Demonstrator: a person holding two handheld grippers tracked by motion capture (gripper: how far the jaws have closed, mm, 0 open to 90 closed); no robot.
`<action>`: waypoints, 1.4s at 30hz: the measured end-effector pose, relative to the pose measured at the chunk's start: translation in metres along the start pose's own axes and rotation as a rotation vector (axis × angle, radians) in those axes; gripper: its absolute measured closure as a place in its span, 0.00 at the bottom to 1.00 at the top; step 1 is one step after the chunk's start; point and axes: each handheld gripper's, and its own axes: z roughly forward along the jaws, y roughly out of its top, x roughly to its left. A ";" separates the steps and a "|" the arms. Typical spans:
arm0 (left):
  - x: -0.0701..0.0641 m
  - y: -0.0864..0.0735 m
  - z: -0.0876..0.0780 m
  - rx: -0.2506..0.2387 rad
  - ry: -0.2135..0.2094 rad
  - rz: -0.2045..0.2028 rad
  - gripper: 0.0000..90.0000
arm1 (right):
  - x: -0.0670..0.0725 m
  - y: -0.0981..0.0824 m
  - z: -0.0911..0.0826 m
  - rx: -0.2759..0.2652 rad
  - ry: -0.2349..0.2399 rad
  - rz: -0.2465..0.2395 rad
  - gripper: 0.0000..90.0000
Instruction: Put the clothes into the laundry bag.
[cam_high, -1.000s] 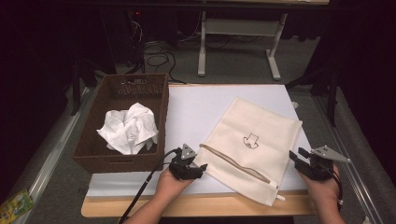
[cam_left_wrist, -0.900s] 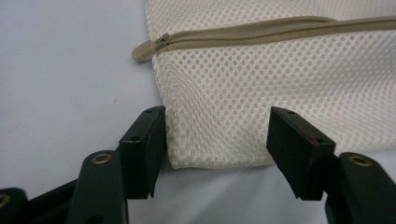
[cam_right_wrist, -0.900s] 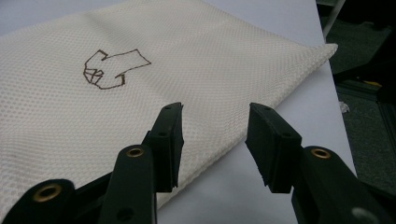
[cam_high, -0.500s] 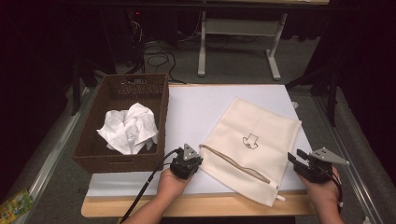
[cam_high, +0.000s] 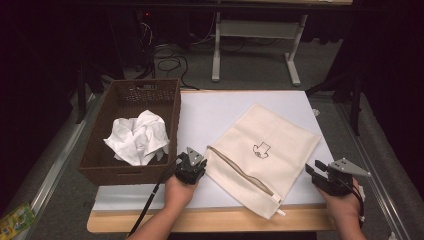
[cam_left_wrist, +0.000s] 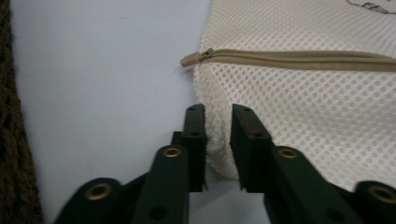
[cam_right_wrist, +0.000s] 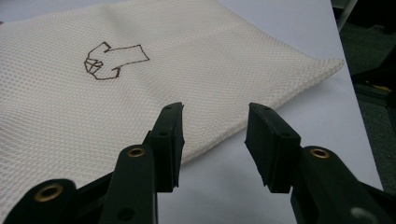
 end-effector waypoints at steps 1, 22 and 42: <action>-0.001 0.000 -0.001 -0.002 -0.010 -0.004 0.73 | 0.001 0.000 0.000 -0.002 0.002 -0.001 0.63; -0.026 0.003 -0.026 -0.114 -0.237 0.029 0.53 | 0.045 0.026 0.005 -0.051 0.089 -0.094 0.40; -0.047 0.009 -0.021 -0.101 -0.279 0.071 0.86 | 0.109 0.028 0.019 -0.011 0.252 -0.149 0.51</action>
